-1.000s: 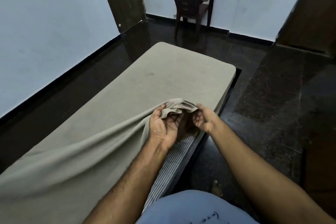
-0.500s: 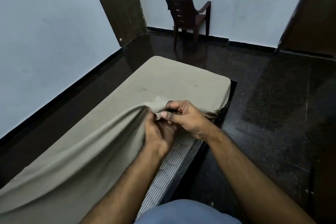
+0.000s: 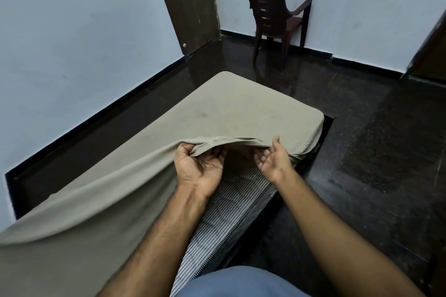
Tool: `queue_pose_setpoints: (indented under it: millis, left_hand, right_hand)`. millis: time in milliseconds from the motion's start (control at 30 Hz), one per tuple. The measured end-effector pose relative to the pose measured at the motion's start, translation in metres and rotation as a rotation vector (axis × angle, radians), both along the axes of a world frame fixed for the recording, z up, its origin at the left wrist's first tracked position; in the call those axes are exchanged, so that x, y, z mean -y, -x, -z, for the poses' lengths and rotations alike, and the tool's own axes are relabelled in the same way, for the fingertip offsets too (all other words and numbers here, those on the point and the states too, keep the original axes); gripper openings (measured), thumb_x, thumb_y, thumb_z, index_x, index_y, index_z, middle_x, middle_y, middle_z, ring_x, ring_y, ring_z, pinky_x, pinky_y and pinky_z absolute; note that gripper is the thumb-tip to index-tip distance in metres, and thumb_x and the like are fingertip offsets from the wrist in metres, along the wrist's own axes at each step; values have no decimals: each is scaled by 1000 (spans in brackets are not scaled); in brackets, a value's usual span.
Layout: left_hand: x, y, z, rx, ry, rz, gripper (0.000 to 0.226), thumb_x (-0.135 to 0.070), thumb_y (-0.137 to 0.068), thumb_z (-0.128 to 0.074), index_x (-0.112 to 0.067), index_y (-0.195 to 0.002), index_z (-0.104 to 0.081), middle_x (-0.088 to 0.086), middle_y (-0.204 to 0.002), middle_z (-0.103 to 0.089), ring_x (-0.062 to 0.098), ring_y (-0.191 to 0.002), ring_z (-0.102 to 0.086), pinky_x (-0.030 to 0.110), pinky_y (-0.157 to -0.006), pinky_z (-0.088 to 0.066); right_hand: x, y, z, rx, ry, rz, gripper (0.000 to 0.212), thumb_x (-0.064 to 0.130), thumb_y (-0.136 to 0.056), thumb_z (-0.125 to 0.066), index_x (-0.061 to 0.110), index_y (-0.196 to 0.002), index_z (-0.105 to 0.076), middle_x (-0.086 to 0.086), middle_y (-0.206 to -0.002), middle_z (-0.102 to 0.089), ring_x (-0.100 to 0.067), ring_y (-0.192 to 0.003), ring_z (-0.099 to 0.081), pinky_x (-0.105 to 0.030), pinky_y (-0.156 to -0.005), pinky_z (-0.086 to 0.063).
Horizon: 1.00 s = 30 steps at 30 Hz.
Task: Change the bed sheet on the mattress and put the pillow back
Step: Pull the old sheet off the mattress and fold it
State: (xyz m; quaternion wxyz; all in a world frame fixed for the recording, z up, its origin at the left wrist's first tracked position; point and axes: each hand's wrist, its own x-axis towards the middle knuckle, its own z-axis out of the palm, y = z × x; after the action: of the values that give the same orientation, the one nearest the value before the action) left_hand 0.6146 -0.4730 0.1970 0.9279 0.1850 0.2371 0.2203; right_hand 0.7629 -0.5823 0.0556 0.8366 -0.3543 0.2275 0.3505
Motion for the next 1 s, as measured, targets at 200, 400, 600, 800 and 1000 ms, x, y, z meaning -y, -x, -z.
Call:
queue_pose_setpoints:
  millis: [200,400,600,800,1000]
  left_hand:
    - [18,-14,12,-89,-180,114,60,-68,-91,-38,-16,-70,-59,3,-62,-58,23,-65,-60,40,-80,-49]
    - [78,-42,35,-381,-484,559,108,-96,-67,-24,-10,-112,-72,12,-99,-72,23,-85,-66,37,-79,-50]
    - [94,-83,13,-245,-264,407,56,-53,-102,-41,-15,-78,-73,7,-79,-73,19,-72,-71,31,-67,-56]
    - [97,-111,-11,20,-36,313,26,0,-72,-38,-14,-74,-60,3,-101,-76,20,-112,-68,36,-97,-43]
    - [103,-111,-20,172,-24,295,32,2,-66,-36,-16,-50,-58,-5,-68,-69,23,-89,-75,42,-99,-47]
  right_hand:
    - [-5,-34,-21,89,166,92,11,19,-103,-55,22,-93,-52,5,-72,-56,-6,-58,-50,-15,-46,-36]
    - [35,15,-100,683,103,-51,13,16,-101,-59,20,-89,-63,-1,-77,-69,-14,-70,-61,-26,-64,-51]
    - [81,28,-119,1145,229,-297,13,1,-92,-70,12,-93,-64,-1,-83,-68,-14,-74,-58,-29,-69,-49]
    - [112,18,-66,573,242,-130,51,52,-100,-42,9,-107,-69,-4,-83,-74,-8,-60,-55,-23,-57,-40]
    - [109,-39,-40,166,6,-6,62,67,-100,-29,18,-133,-48,-12,-117,-69,-21,-100,-66,-32,-77,-49]
